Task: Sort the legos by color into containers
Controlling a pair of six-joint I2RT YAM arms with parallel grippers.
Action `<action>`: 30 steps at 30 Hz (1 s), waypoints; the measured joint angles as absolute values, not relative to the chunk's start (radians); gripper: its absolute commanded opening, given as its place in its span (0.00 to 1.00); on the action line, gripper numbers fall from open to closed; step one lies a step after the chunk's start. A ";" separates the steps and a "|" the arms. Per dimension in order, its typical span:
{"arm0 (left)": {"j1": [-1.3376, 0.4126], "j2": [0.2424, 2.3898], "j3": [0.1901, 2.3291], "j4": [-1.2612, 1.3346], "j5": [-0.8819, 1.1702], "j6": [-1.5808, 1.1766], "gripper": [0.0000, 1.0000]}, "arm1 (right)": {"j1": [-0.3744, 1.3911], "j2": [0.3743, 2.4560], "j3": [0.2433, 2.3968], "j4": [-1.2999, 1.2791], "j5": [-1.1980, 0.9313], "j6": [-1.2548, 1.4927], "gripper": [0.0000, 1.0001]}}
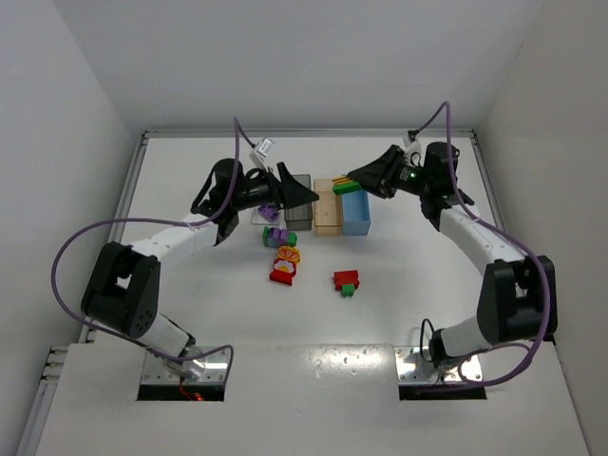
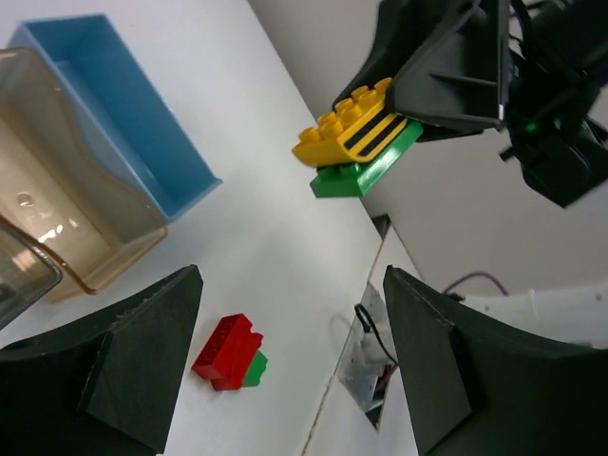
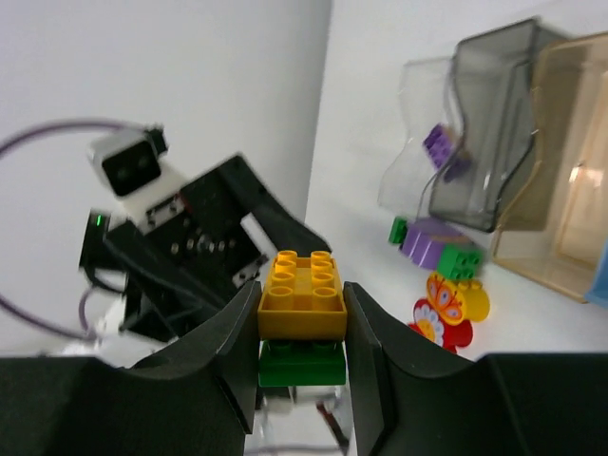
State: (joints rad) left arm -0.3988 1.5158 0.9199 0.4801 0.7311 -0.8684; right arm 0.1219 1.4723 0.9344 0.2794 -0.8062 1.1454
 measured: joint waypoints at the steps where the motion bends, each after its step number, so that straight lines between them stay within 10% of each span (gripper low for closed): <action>1: -0.399 1.516 0.928 0.462 0.704 -0.881 0.83 | 0.120 1.472 0.948 0.249 -0.769 1.156 0.00; 30: -0.515 1.699 1.283 0.263 0.395 -1.376 0.73 | 0.240 1.573 1.257 -0.107 -0.318 1.461 0.00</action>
State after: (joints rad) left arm -0.5148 1.6985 1.2831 0.2634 0.3954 -1.3758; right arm 0.2401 1.5730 1.2568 -0.1074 -0.3183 1.4612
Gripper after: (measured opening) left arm 0.760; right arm 0.369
